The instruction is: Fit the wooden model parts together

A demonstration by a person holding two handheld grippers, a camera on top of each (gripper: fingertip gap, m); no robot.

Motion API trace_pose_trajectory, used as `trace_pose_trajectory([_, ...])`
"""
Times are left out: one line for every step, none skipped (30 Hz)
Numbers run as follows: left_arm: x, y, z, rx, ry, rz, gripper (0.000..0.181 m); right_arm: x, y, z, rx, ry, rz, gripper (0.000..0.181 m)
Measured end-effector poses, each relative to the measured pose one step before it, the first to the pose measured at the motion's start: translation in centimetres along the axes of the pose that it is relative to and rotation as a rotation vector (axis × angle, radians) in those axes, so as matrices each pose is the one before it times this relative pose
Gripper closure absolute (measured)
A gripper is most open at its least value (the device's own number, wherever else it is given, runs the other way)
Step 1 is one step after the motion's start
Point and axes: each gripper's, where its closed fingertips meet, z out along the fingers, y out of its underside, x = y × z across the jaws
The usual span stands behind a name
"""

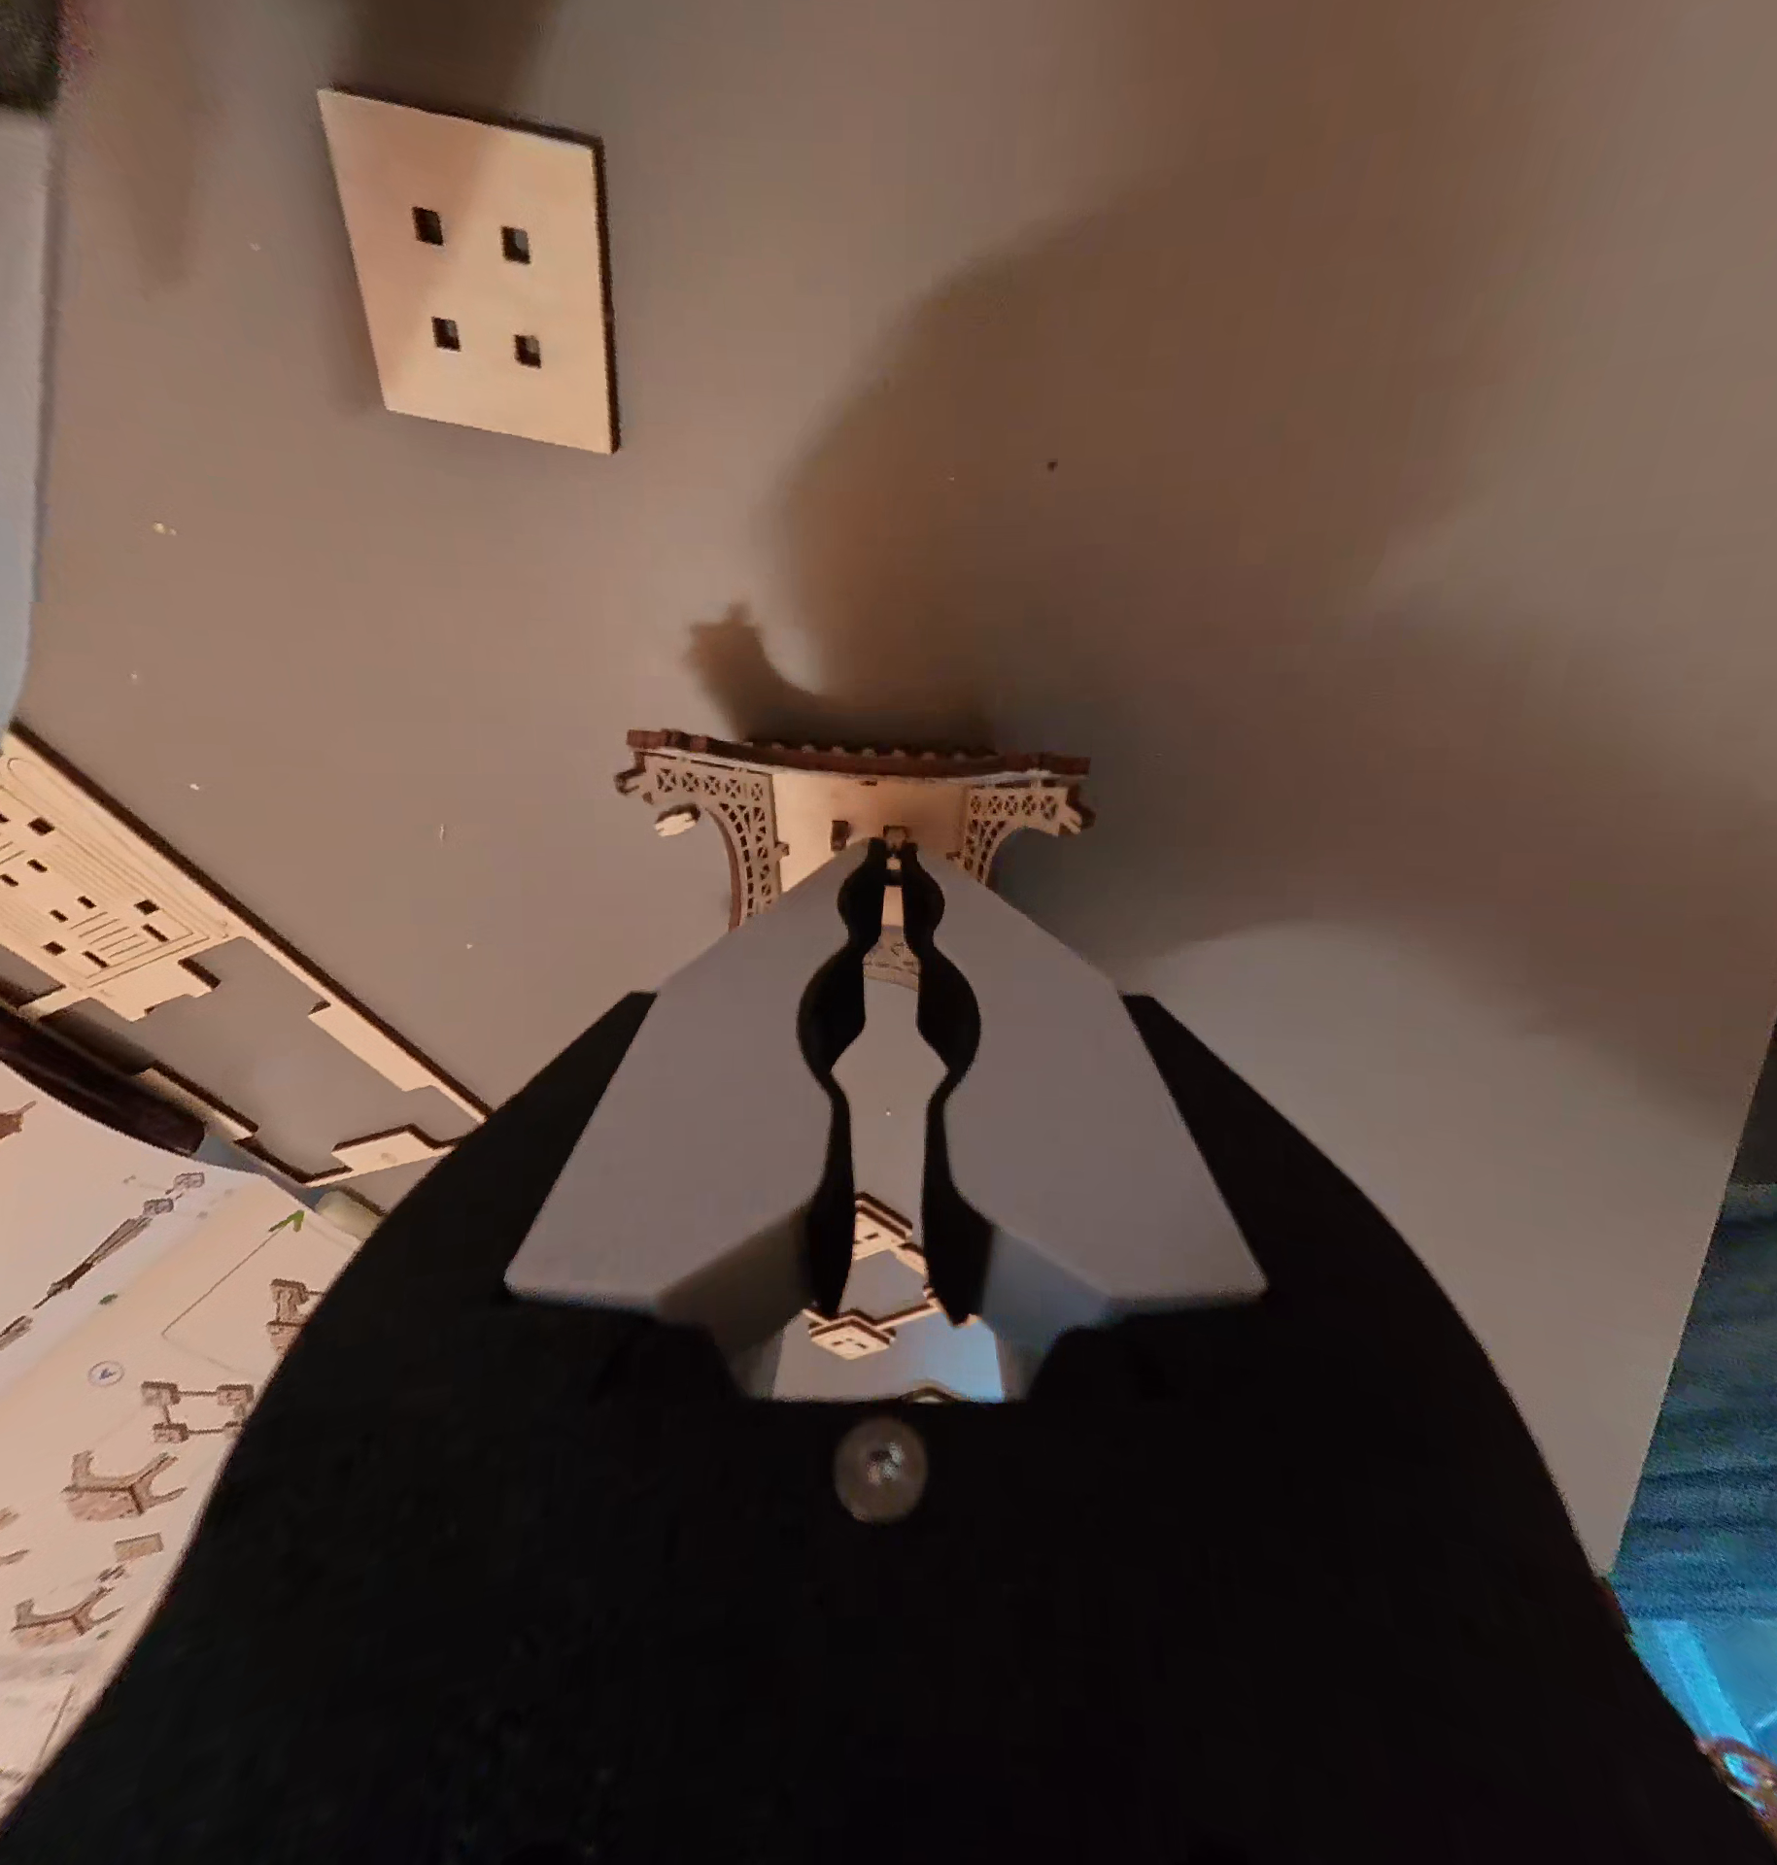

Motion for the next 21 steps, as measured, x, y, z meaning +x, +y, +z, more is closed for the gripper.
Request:
trace_pose_trajectory([-0.020,-0.024,0.017,-0.0025,0.0019,0.0022,0.181,0.017,-0.020,-0.007,0.0014,0.0006,0.0008,0.160])
trace_pose_trajectory([-0.032,-0.015,-0.009,0.0023,0.0013,-0.0014,0.181,0.017,-0.014,-0.022,0.0015,0.0003,0.0016,0.160])
trace_pose_trajectory([0.006,-0.002,-0.007,0.0046,0.0035,-0.0041,0.181,0.055,-0.029,-0.022,0.0024,0.0014,0.0031,0.160])
trace_pose_trajectory([0.003,-0.013,-0.005,0.0064,0.0016,-0.0026,0.181,0.082,-0.019,-0.039,0.0022,0.0029,0.0037,0.160])
trace_pose_trajectory([0.016,0.004,-0.001,0.0056,0.0012,-0.0037,0.181,0.094,-0.016,-0.030,0.0023,0.0022,0.0052,0.160])
trace_pose_trajectory([0.015,0.007,-0.012,0.0054,0.0011,-0.0038,0.181,0.071,-0.038,-0.030,0.0026,0.0005,0.0064,0.160])
trace_pose_trajectory([0.001,-0.004,-0.005,0.0065,-0.0002,-0.0012,0.181,0.074,-0.007,-0.015,0.0013,0.0011,0.0055,0.160])
trace_pose_trajectory([-0.013,-0.025,-0.025,0.0084,-0.0030,0.0009,0.181,0.035,0.003,0.006,0.0000,0.0003,0.0024,0.160])
trace_pose_trajectory([0.005,-0.026,-0.009,0.0104,-0.0032,-0.0014,0.180,-0.001,0.013,0.001,-0.0007,-0.0006,0.0001,0.160])
trace_pose_trajectory([0.002,0.008,-0.020,0.0110,-0.0015,-0.0052,0.180,-0.028,0.007,0.003,-0.0007,0.0001,-0.0025,0.160])
trace_pose_trajectory([-0.011,-0.030,-0.018,0.0129,-0.0014,-0.0095,0.180,-0.047,0.009,0.010,-0.0006,0.0001,-0.0045,0.160])
trace_pose_trajectory([0.010,-0.025,-0.012,0.0125,0.0002,-0.0109,0.180,-0.065,0.023,0.028,-0.0023,-0.0010,-0.0052,0.160])
trace_pose_trajectory([0.031,0.006,-0.021,0.0089,0.0010,-0.0068,0.180,-0.066,0.047,0.031,-0.0035,-0.0021,-0.0051,0.160])
trace_pose_trajectory([0.001,0.025,-0.022,0.0053,-0.0030,-0.0025,0.179,-0.034,0.033,0.034,-0.0027,-0.0004,-0.0039,0.160])
trace_pose_trajectory([0.004,0.031,-0.039,0.0032,-0.0033,-0.0014,0.179,-0.019,0.022,0.010,-0.0014,0.0000,-0.0018,0.160])
trace_pose_trajectory([0.029,0.042,-0.050,0.0016,-0.0017,-0.0020,0.179,0.009,-0.001,0.001,0.0001,0.0007,0.0000,0.160])
trace_pose_trajectory([0.040,0.066,-0.090,0.0001,0.0000,-0.0019,0.179,0.024,-0.016,-0.013,0.0010,0.0004,0.0019,0.160])
trace_pose_trajectory([-0.081,0.029,-0.149,0.0030,-0.0080,-0.0028,0.178,0.035,-0.007,-0.014,0.0014,0.0001,0.0031,0.160])
trace_pose_trajectory([-0.130,-0.036,-0.187,0.0073,-0.0100,-0.0054,0.177,0.031,-0.022,-0.014,0.0013,0.0003,0.0031,0.160])
trace_pose_trajectory([-0.068,-0.019,-0.263,0.0077,-0.0051,-0.0079,0.174,0.043,-0.015,-0.012,0.0014,0.0011,0.0023,0.160])
trace_pose_trajectory([0.021,0.079,-0.379,0.0054,0.0010,-0.0086,0.172,0.022,-0.014,-0.022,0.0015,0.0005,0.0014,0.160])
